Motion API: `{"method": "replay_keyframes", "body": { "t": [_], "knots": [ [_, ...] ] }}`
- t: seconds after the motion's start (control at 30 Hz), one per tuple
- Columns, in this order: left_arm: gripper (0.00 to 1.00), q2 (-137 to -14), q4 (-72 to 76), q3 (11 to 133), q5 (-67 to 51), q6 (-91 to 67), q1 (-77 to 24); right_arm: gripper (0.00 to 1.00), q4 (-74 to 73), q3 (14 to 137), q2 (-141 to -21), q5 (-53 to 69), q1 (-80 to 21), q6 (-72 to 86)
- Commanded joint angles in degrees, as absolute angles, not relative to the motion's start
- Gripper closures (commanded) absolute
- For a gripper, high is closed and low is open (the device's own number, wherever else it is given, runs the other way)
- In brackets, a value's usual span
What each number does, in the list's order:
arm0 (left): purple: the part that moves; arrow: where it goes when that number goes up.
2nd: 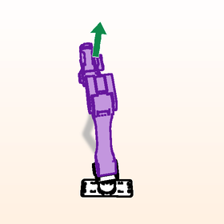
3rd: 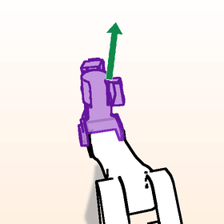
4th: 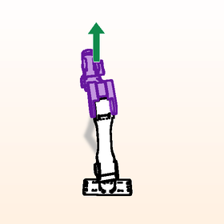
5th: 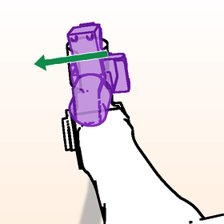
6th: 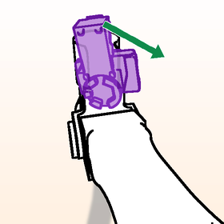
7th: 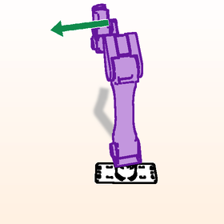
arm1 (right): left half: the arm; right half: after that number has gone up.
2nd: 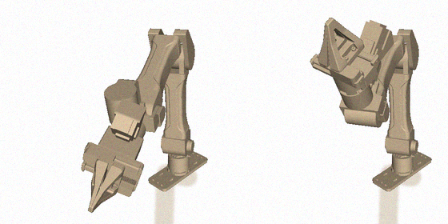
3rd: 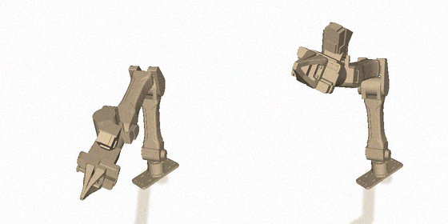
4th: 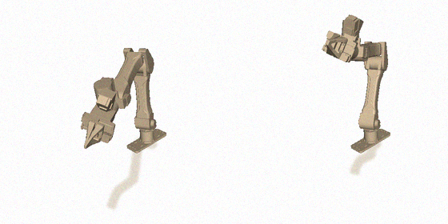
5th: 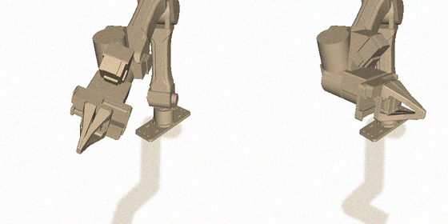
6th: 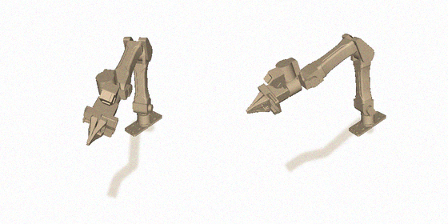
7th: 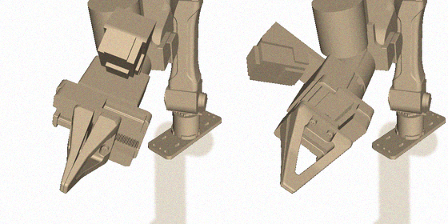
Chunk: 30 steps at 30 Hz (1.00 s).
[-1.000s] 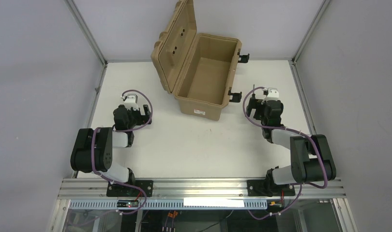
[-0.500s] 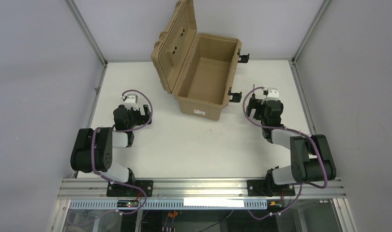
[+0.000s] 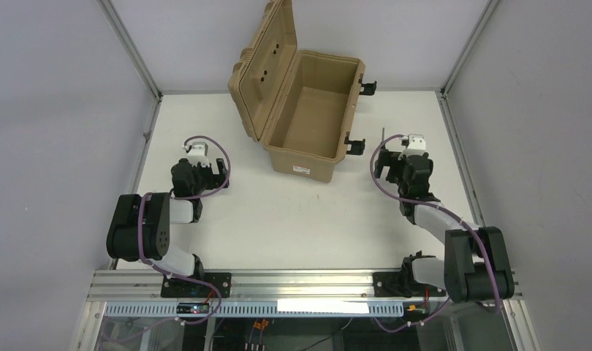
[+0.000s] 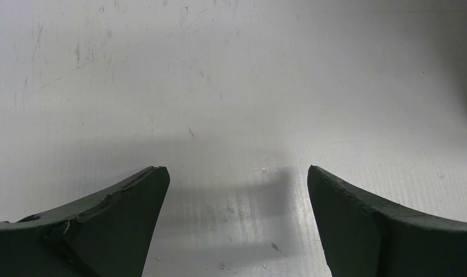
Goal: Put the screwdriver in the bin
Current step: Pick up the screwdriver from the center of the board.
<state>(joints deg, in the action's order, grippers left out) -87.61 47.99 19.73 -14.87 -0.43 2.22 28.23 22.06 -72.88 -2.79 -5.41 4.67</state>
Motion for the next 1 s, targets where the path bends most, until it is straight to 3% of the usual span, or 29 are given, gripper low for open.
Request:
{"method": "replay_keyframes", "body": {
  "t": [0.0,0.43,0.97],
  "knots": [
    [0.01,-86.5,49.7,20.3,-14.5,0.2,2.0,0.0,17.2,29.9,-66.5,-3.8,-5.7,2.2],
    [0.01,-86.5,49.7,20.3,-14.5,0.2,2.0,0.01,-10.6,58.8,-59.4,-7.3,-5.7,2.7],
    [0.01,-86.5,49.7,20.3,-14.5,0.1,2.0,0.0,-35.4,91.0,-66.0,-5.7,-5.7,4.0]
  ]
}}
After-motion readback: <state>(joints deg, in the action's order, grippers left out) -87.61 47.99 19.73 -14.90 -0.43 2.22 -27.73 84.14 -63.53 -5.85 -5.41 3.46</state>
